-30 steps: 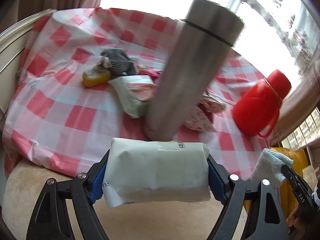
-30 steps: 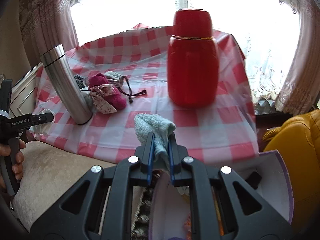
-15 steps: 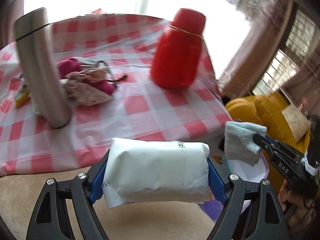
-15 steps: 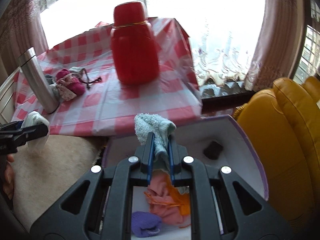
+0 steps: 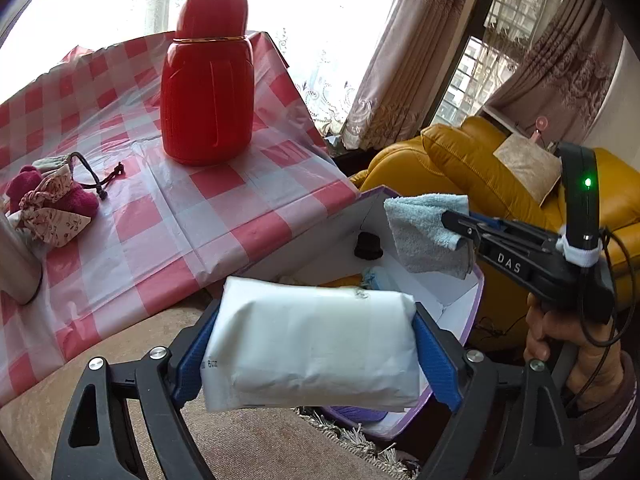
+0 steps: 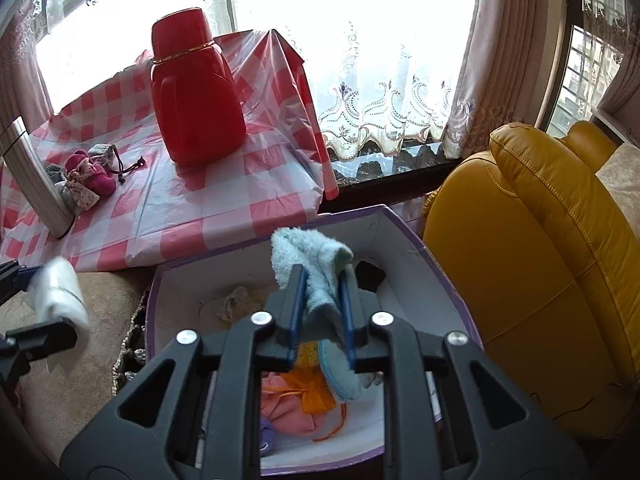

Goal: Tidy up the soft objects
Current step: 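Carry the pack and towel to the white box and open both tools, then move both open tools back over the table items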

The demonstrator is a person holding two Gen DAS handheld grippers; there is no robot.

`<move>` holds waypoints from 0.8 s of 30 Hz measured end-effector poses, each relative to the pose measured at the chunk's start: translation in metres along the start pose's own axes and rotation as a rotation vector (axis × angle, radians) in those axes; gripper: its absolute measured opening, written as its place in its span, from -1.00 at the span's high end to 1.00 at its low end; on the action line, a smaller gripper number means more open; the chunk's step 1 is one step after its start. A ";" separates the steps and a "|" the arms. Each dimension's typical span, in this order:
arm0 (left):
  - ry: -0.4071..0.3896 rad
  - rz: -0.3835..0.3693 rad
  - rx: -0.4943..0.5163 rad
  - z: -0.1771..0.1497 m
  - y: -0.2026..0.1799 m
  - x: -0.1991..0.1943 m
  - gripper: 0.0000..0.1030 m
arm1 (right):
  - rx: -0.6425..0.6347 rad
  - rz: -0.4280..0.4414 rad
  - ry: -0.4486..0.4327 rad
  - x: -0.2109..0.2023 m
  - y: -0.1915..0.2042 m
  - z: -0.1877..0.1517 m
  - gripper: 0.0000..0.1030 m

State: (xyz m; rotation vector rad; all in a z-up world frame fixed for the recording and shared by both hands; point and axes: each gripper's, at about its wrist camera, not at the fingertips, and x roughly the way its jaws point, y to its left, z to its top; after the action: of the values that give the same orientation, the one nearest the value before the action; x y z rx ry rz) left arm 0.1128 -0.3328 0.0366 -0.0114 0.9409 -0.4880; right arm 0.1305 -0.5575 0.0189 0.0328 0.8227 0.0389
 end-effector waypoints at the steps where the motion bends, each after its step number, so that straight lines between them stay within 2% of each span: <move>1: 0.008 -0.004 -0.004 0.000 0.001 0.001 -0.74 | -0.001 0.003 -0.003 -0.001 0.001 0.000 0.18; 2: 0.010 -0.007 -0.015 0.000 0.004 0.001 -0.74 | -0.002 0.007 -0.006 -0.001 0.002 0.000 0.04; 4: 0.010 -0.019 -0.035 0.000 0.008 0.000 -0.75 | -0.009 0.018 -0.008 -0.002 0.006 0.001 -0.03; 12: 0.000 -0.015 -0.103 -0.003 0.023 -0.005 -0.75 | -0.023 0.042 0.008 0.001 0.016 0.000 -0.11; 18: -0.013 0.024 -0.136 -0.011 0.041 -0.016 -0.74 | -0.050 0.063 0.016 0.002 0.029 -0.001 -0.13; 24: -0.036 0.075 -0.208 -0.027 0.078 -0.040 -0.74 | -0.106 0.102 0.038 0.006 0.058 -0.003 -0.17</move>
State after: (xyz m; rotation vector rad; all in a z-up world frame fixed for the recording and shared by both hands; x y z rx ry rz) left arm 0.1033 -0.2421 0.0341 -0.1715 0.9493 -0.3179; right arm 0.1312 -0.4996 0.0145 -0.0266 0.8558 0.1797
